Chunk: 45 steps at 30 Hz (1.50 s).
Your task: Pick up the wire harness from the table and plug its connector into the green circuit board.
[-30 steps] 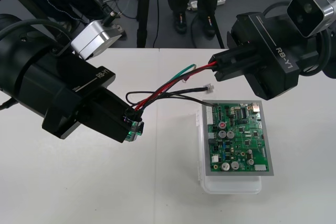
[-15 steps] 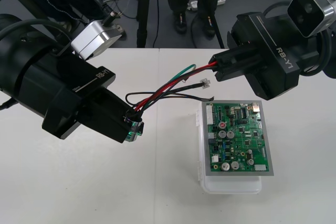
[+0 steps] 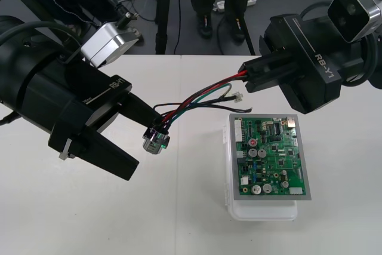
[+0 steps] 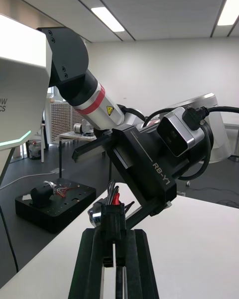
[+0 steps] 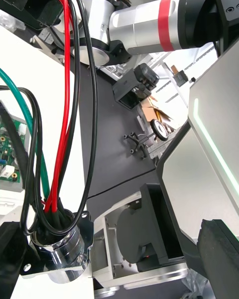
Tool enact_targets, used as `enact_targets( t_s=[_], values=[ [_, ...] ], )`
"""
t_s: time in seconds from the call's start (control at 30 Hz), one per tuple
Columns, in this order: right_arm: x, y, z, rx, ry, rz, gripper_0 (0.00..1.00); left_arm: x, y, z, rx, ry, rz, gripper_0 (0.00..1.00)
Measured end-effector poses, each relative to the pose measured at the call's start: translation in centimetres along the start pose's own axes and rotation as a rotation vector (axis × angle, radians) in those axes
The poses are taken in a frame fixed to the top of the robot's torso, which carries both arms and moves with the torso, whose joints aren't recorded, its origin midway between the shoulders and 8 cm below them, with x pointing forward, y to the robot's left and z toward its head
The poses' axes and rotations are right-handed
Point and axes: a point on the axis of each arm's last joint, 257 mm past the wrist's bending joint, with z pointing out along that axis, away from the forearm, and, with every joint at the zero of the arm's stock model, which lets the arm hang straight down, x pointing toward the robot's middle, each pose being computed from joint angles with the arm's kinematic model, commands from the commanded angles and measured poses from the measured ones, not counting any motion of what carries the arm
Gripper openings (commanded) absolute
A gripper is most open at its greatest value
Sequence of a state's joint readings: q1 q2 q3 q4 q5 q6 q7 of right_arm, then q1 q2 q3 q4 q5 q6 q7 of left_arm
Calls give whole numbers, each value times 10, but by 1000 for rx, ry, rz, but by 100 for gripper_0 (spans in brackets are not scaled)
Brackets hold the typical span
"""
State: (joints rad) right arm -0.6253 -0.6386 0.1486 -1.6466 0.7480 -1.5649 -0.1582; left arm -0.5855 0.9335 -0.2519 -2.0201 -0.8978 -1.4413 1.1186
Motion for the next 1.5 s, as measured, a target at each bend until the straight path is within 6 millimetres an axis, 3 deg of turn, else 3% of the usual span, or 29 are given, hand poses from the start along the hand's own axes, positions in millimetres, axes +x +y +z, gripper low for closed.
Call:
enact_targets(
  t_s=[0.5,1.1,1.5],
  values=[
    [6,2,-15,15,64,13,0,-14,2,-2,-13,-55,-5,100],
    [10,4,-26,26,115,28,0,-32,25,-34,-156,-271,76,100],
    [12,7,-35,42,167,203,0,-40,27,-35,-283,-430,70,100]
  ],
)
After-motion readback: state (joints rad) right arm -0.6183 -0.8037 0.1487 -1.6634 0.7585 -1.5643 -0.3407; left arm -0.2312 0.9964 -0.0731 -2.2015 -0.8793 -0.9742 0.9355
